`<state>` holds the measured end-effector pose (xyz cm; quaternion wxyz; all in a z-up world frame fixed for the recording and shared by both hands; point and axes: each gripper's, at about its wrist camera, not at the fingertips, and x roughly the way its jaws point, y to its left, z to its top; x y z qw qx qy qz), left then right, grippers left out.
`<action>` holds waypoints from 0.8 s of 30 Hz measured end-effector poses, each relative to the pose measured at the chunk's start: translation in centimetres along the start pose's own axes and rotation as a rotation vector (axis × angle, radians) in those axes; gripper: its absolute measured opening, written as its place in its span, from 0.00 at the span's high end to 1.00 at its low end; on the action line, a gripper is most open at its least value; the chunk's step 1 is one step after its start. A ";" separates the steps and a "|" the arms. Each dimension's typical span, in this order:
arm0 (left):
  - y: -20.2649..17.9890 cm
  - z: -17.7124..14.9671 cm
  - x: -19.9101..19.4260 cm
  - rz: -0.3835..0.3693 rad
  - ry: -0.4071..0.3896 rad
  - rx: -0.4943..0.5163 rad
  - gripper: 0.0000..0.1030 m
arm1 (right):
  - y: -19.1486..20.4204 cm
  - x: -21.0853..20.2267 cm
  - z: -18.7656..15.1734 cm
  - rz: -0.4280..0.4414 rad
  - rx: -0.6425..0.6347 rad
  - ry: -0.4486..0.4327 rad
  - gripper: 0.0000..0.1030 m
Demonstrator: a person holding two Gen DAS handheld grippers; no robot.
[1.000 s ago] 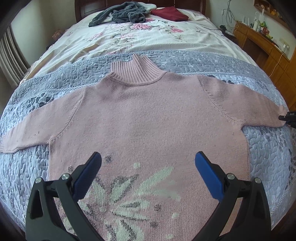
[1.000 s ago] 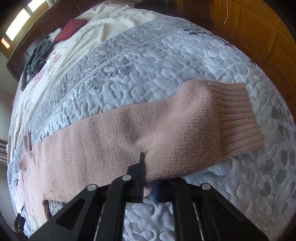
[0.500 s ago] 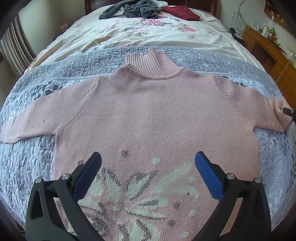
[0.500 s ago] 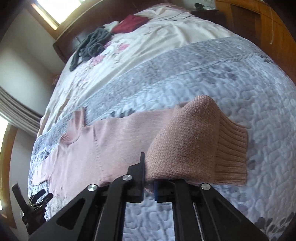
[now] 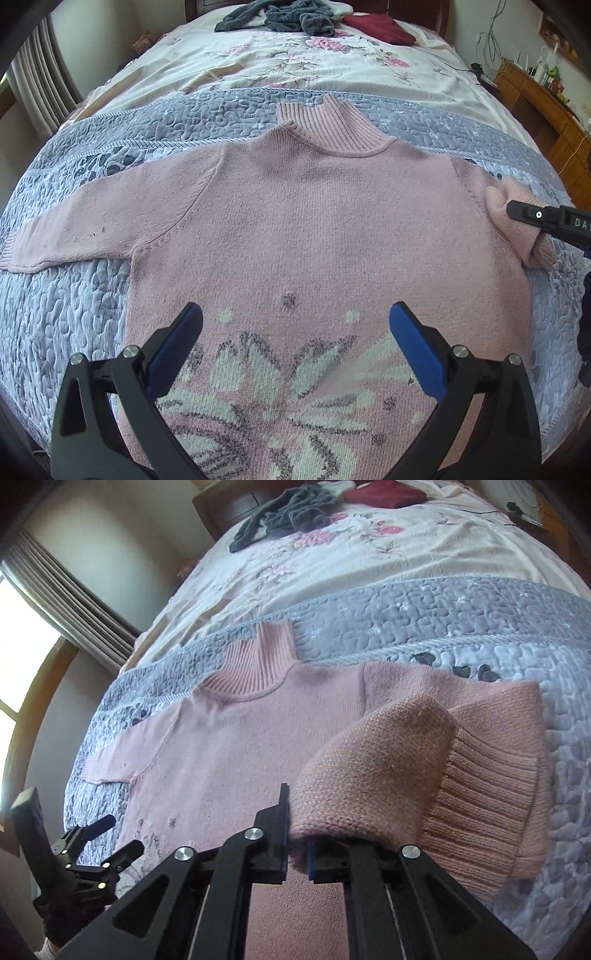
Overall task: Fold small clothes
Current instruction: 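Fold the sleeve across the sweater body with the right gripper and release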
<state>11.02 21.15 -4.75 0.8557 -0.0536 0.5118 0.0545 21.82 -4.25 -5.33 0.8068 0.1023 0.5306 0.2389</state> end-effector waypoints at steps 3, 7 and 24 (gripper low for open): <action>0.4 0.1 0.1 -0.003 0.003 -0.010 0.03 | -0.3 2.1 -0.9 -0.017 0.005 0.046 0.92; 0.4 0.5 0.3 -0.030 0.013 -0.032 0.03 | -1.1 4.0 -2.6 -0.012 0.007 0.123 0.82; -17.5 4.4 5.3 -0.153 0.058 0.226 0.03 | -9.1 -8.1 -11.0 -0.011 0.109 0.039 0.67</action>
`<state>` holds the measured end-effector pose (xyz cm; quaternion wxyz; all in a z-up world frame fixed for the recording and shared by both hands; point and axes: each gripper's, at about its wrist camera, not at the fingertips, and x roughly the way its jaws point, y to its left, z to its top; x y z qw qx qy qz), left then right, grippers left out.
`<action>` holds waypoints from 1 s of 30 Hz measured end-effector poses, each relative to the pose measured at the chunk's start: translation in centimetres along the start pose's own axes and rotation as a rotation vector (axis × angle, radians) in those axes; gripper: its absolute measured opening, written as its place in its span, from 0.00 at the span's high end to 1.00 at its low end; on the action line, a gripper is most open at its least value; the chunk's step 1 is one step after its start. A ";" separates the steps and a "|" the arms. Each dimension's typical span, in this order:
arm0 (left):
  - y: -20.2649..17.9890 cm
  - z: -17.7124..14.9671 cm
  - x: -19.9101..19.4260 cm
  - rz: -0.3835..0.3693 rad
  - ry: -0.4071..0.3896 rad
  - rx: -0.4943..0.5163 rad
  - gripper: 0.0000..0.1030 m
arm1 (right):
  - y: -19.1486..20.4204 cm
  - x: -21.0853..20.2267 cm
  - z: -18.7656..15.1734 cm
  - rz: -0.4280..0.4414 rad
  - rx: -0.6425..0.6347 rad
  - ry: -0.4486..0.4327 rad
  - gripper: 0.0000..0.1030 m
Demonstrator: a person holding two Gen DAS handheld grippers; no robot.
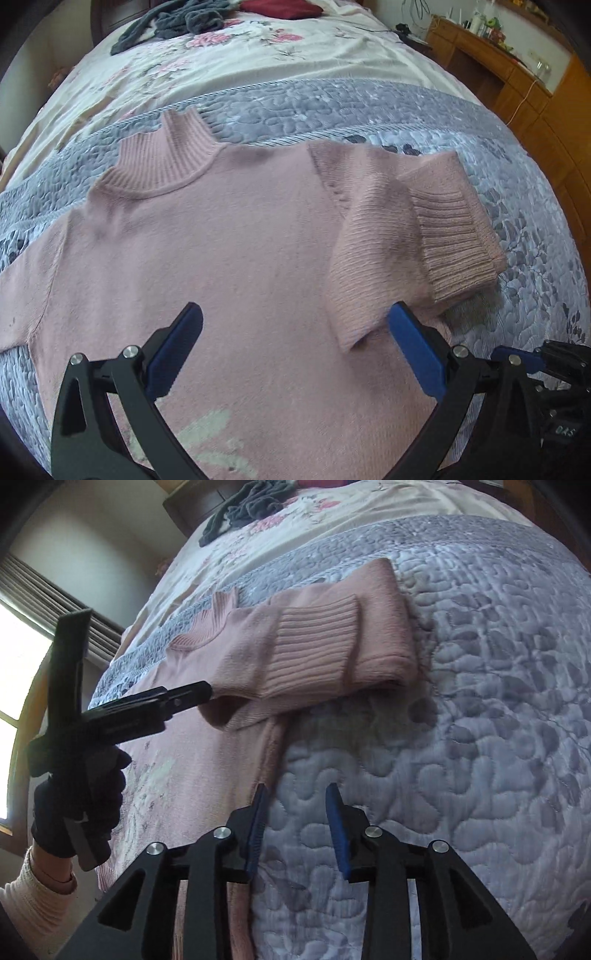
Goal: Fold small clothes
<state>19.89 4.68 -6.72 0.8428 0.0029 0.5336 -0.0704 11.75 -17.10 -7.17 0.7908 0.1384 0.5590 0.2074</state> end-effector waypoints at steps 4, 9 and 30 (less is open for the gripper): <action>-1.6 0.5 2.4 0.012 0.030 -0.015 0.10 | -1.8 -1.0 -0.2 0.002 0.033 -0.020 0.67; -0.7 0.6 3.0 -0.138 0.050 -0.081 0.73 | -2.9 -1.2 -0.2 -0.030 0.034 -0.030 0.67; 17.6 -1.8 -2.0 -0.070 -0.105 -0.329 0.88 | -0.4 3.0 7.7 0.059 0.151 -0.036 0.57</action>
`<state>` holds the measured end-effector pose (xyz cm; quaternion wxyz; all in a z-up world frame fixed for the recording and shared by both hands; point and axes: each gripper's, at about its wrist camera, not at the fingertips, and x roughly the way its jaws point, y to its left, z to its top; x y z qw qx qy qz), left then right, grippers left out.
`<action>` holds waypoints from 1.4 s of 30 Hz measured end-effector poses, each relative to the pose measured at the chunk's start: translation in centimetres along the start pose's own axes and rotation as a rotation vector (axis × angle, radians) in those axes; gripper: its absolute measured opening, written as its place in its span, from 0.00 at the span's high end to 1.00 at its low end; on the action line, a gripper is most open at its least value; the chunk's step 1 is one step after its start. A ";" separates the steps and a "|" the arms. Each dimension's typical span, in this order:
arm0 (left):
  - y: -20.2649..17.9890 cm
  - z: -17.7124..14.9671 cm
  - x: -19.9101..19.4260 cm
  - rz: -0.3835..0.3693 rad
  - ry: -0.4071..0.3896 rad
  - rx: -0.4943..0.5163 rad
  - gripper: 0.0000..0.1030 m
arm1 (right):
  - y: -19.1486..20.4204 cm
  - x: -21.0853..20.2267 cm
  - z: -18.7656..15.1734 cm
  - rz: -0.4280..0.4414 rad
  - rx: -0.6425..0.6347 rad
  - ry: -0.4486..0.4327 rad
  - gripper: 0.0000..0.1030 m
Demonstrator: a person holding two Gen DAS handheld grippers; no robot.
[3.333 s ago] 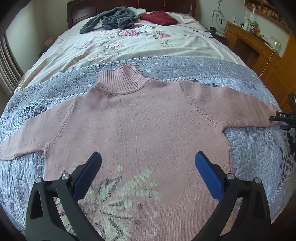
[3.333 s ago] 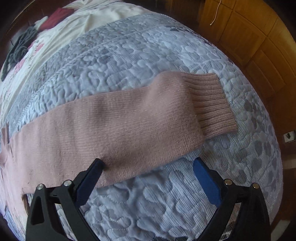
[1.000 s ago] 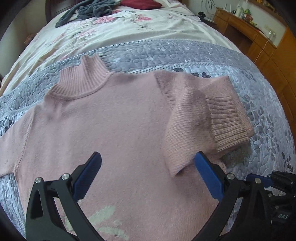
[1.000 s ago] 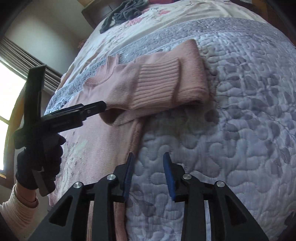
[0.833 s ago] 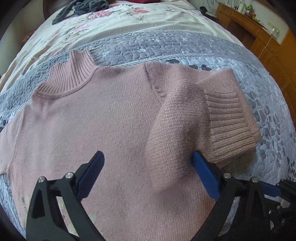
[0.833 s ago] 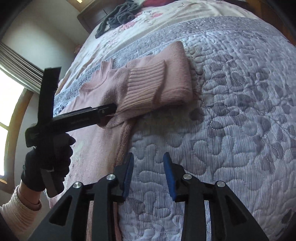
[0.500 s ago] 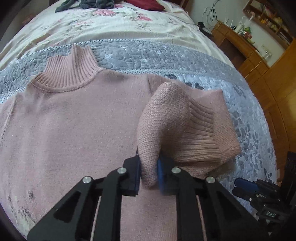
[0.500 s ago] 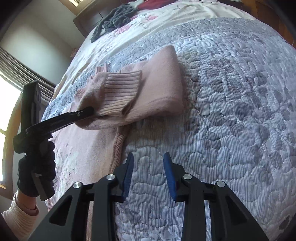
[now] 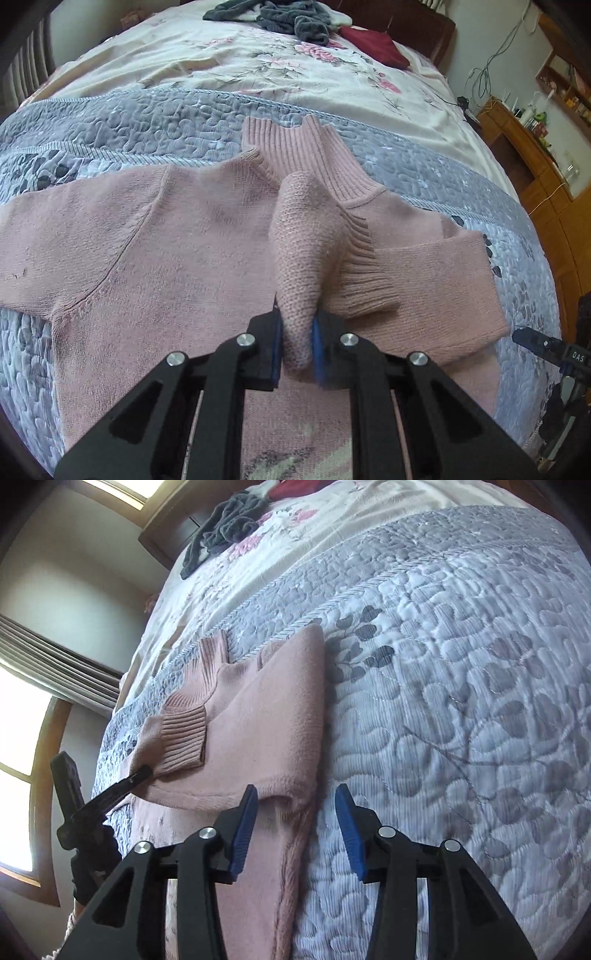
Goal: Fold small clothes
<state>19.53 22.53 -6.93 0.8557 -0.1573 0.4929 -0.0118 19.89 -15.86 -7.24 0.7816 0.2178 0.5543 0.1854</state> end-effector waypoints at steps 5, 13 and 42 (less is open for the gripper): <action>0.9 -0.7 1.4 -0.001 0.031 -0.007 0.85 | 0.4 3.1 1.5 -0.074 0.007 0.040 0.62; 5.0 0.2 1.4 0.099 0.005 -0.057 0.59 | -0.3 4.8 0.8 -0.127 0.001 0.067 0.73; -4.9 1.5 7.3 0.317 0.076 0.341 0.95 | -0.6 6.0 1.3 -0.105 -0.012 0.076 0.71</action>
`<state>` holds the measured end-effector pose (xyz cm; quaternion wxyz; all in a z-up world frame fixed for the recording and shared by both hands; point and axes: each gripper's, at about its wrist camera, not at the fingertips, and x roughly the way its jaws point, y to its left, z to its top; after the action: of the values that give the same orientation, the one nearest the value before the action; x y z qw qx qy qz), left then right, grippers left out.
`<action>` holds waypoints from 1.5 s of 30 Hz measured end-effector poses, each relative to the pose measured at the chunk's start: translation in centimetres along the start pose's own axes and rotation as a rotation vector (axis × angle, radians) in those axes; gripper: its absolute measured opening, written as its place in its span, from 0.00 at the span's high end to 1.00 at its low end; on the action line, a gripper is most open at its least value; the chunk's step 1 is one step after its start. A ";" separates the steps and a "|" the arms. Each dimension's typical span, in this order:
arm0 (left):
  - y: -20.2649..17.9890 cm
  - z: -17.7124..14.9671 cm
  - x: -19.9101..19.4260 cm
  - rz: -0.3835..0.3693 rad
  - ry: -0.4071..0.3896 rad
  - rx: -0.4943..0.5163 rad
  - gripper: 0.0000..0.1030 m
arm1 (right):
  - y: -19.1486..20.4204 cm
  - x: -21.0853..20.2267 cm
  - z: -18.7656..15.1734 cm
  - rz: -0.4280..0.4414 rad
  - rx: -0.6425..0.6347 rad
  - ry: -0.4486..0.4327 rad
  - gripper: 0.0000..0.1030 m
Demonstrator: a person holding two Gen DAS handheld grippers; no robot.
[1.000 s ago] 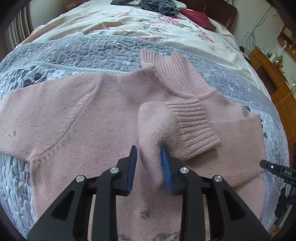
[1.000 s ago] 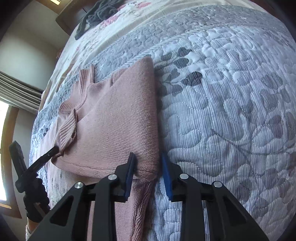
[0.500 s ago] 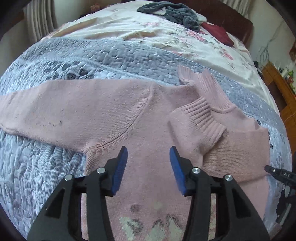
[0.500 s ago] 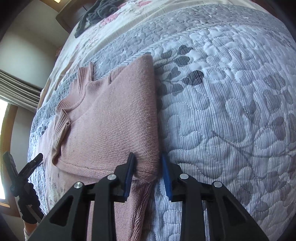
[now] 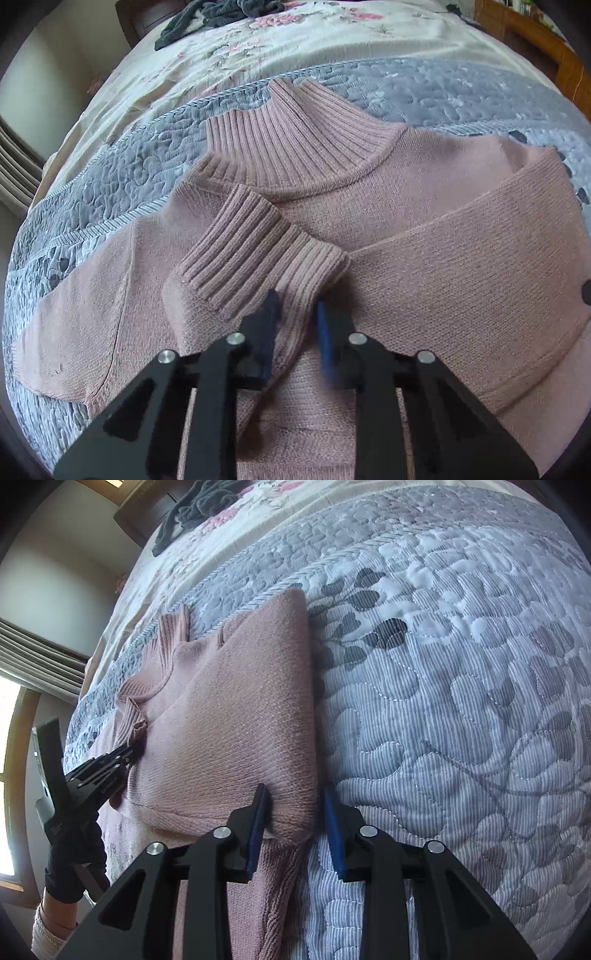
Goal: Fold small clothes
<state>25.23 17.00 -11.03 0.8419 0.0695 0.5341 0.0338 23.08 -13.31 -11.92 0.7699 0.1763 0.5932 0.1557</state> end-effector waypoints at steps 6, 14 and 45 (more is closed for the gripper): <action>5.9 -1.9 -4.0 -0.089 -0.123 -0.173 0.95 | -0.5 -0.3 -0.4 0.009 0.006 -0.008 0.71; 15.4 -6.4 -6.4 -0.059 -0.150 -0.338 0.86 | 0.4 -0.5 -0.5 -0.018 0.003 -0.003 0.70; 14.0 -8.0 -3.9 -0.277 -0.061 -0.388 0.46 | 9.8 -0.5 -1.7 -0.106 -0.209 -0.023 0.48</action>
<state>16.62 30.97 -8.76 0.8519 -0.1665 0.4962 0.0177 20.98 -4.72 -7.42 0.7981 0.0650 0.5733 0.1737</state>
